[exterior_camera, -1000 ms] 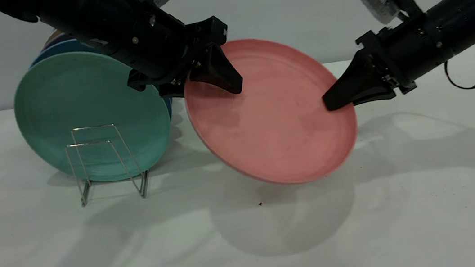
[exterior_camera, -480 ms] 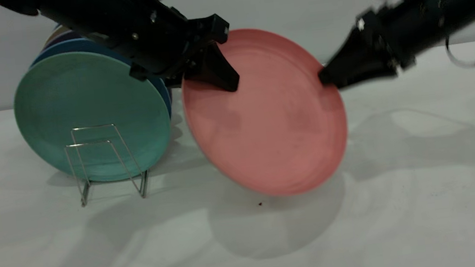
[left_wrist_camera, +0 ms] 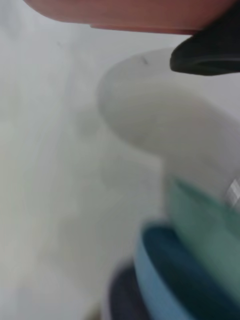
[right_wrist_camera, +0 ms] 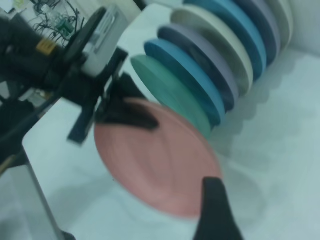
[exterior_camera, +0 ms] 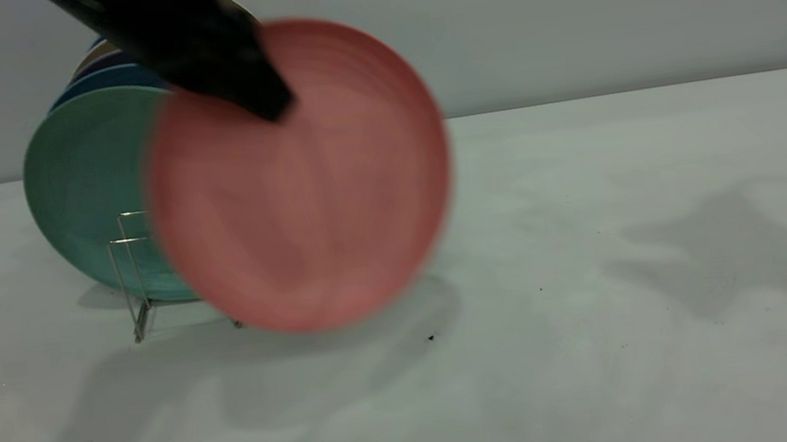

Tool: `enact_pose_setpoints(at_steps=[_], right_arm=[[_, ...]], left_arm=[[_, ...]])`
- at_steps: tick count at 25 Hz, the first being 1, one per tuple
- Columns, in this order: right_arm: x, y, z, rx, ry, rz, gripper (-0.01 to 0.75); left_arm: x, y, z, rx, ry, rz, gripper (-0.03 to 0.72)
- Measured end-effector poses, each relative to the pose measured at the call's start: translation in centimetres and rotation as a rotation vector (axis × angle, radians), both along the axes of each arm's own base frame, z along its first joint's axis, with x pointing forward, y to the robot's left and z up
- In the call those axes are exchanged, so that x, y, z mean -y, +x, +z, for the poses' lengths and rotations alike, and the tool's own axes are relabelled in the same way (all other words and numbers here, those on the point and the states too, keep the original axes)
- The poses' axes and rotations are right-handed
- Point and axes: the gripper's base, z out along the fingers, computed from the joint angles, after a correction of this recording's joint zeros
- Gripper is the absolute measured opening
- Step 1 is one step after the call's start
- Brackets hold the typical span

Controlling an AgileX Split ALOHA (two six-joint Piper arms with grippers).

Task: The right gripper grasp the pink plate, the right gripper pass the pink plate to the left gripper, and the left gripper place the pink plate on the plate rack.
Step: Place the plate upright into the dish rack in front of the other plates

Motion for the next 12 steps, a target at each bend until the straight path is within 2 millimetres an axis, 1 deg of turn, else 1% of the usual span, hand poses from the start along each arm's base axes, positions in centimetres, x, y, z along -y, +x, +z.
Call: enact_pose_setpoints(at_steps=[3,4,6,8,11,12], right_arm=[[0.1,-3.1,3.4,0.017,-0.088,-0.014,0.475],[-0.1,-4.2,4.2,0.006,-0.121,-0.023,0.462],[-0.3,-6.3,5.2,-0.026,-0.185,-0.046,0.435],[-0.8,-8.6,5.8,-0.044,-0.238,-0.064,0.418],[-1.1,-12.2,5.6,-0.069,-0.295,-0.075,0.407],[-1.1,-13.3,5.1,-0.088,-0.301,-0.081,0.405]], left_arm=[[-3.1,-0.5,3.1,0.095,0.045,-0.078,0.12],[-4.1,-0.7,3.8,0.122,0.064,-0.114,0.12],[-5.7,-1.2,5.4,0.188,0.104,-0.183,0.12],[-7.2,-1.5,6.2,0.247,0.15,-0.253,0.12],[-8.6,-1.4,6.6,0.33,0.222,-0.368,0.12],[-8.8,-1.4,6.6,0.359,0.249,-0.417,0.12]])
